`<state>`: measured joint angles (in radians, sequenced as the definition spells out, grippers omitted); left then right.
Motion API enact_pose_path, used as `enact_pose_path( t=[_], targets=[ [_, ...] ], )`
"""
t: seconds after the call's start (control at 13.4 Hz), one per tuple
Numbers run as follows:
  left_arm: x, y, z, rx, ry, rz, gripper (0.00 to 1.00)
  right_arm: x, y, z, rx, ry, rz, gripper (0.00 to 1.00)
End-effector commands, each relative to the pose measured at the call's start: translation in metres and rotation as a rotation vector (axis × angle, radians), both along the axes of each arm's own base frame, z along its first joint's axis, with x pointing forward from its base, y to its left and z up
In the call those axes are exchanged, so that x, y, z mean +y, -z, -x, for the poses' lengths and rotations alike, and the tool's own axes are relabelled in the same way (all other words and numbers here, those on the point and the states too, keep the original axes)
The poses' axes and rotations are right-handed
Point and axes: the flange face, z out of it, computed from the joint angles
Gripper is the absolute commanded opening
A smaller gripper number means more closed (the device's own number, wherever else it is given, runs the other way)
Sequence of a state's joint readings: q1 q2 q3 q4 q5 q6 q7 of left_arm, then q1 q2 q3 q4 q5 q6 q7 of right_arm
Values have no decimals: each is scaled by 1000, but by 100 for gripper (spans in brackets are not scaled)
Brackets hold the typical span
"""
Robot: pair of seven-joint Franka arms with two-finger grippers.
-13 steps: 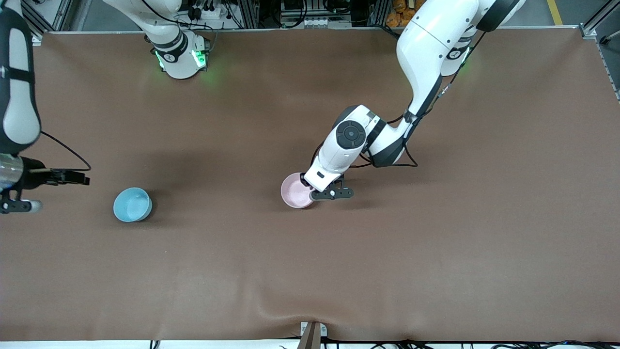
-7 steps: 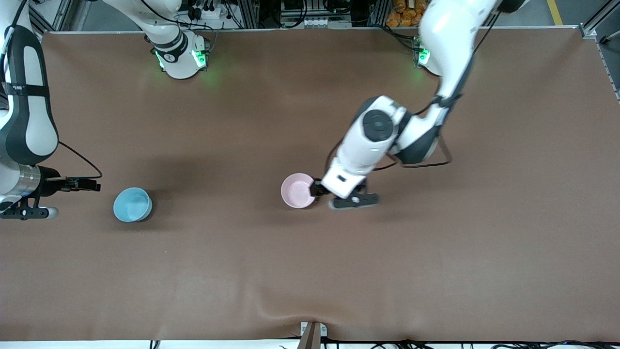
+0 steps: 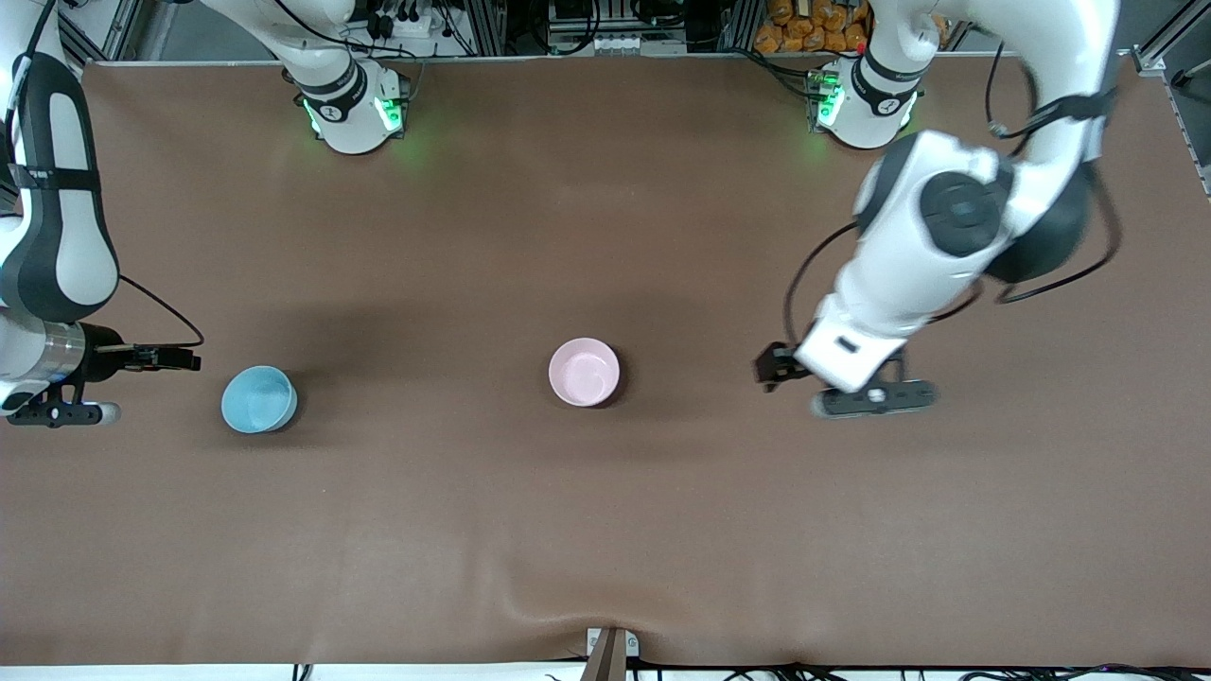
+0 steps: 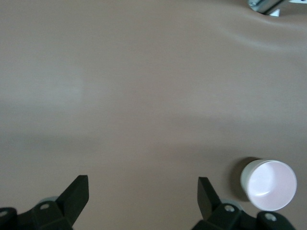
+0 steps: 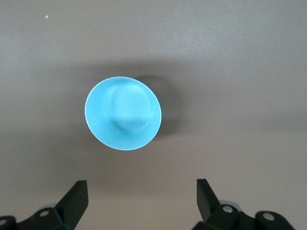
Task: Stack pink and blue bowls on white bowl
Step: 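Raise the left gripper away while the right gripper reaches the blue bowl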
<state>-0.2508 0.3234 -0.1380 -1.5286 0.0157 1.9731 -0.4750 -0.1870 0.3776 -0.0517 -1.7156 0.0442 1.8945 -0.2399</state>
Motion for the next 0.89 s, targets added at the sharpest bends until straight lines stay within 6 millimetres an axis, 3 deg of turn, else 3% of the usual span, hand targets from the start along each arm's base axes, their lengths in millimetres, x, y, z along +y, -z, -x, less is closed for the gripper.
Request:
enact_pose_path(
  t=[0.0,0.22,0.45,0.67,0.82],
  targets=[
    [40,-43,20,16,31,-47,100,-3,9,-1,-2,-4,-10,100],
    [85,-80,31,20,54,-68,100,-6,35,-8,-19,-1,-2,100],
    [122,-95,33,25,57,-79,100,-16,58,-8,-14,15,-1,100],
    [149,-105,36,36,55,-87,100,-16,89,-3,-83,23,21,100],
    [154,-109,39,38,46,-88,100,-16,102,0,-105,39,30,100]
  ],
)
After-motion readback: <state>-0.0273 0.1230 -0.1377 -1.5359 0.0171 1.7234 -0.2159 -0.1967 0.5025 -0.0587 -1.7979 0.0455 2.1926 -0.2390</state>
